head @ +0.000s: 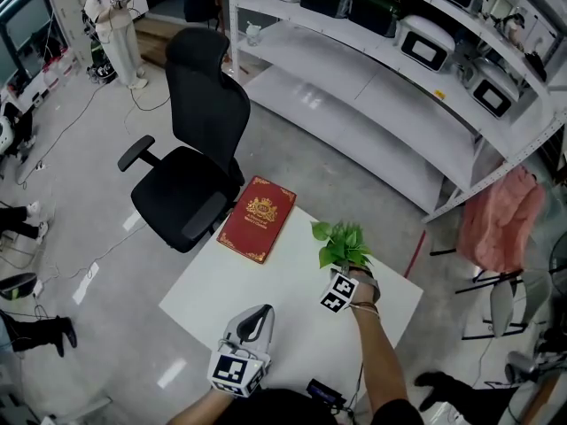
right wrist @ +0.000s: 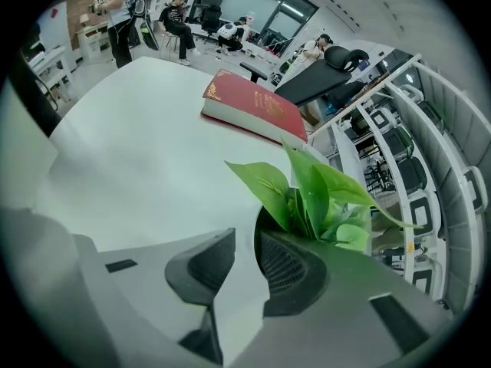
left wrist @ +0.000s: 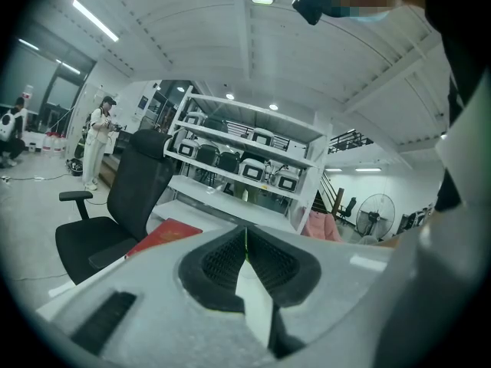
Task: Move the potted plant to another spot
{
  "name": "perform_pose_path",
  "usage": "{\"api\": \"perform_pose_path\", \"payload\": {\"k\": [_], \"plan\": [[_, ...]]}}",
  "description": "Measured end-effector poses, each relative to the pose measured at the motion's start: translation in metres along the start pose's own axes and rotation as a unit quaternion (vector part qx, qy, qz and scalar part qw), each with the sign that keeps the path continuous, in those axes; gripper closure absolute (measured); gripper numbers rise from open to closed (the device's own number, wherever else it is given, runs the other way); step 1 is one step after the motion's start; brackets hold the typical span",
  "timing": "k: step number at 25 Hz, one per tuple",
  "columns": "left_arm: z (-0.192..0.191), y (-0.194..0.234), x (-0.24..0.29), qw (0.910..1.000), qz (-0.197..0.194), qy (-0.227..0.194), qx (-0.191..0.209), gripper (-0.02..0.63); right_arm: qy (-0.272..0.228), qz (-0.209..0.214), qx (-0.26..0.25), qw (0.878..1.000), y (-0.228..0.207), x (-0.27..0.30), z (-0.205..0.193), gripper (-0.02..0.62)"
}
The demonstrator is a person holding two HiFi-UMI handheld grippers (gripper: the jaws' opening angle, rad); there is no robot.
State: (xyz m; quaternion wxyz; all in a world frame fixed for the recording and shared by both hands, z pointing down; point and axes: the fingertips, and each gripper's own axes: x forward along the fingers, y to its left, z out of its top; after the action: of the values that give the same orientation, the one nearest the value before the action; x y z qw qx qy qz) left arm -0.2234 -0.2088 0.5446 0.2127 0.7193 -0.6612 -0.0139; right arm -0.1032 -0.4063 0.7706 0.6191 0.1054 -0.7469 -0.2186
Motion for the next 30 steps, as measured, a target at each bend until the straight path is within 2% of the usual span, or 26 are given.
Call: {"api": "perform_pose_path", "payload": {"k": [7, 12, 16, 19, 24, 30], "plan": [[0.001, -0.006, 0.000, 0.9998, -0.010, -0.013, 0.011, 0.583, -0.021, -0.020, 0.031, 0.999, -0.002, -0.023, 0.000, 0.502], [0.011, -0.018, -0.003, 0.9993, -0.016, -0.035, 0.003, 0.583, -0.060, -0.039, 0.116, 0.991, -0.006, -0.053, -0.001, 0.502], [0.011, -0.030, -0.011, 0.9989, -0.021, -0.040, 0.010, 0.583, -0.088, -0.057, 0.188, 0.977, -0.010, -0.078, -0.008, 0.503], [0.013, -0.043, -0.020, 0.9983, -0.027, -0.048, 0.019, 0.583, -0.125, -0.063, 0.264, 0.954, -0.010, -0.102, -0.013, 0.519], [0.008, -0.066, -0.037, 0.9974, -0.036, -0.054, 0.031, 0.583, -0.190, -0.074, 0.401, 0.893, 0.002, -0.146, -0.029, 0.560], [0.005, -0.099, -0.067, 0.9961, -0.049, -0.064, 0.035, 0.583, -0.233, -0.091, 0.505, 0.826, 0.041, -0.196, -0.056, 0.569]]}}
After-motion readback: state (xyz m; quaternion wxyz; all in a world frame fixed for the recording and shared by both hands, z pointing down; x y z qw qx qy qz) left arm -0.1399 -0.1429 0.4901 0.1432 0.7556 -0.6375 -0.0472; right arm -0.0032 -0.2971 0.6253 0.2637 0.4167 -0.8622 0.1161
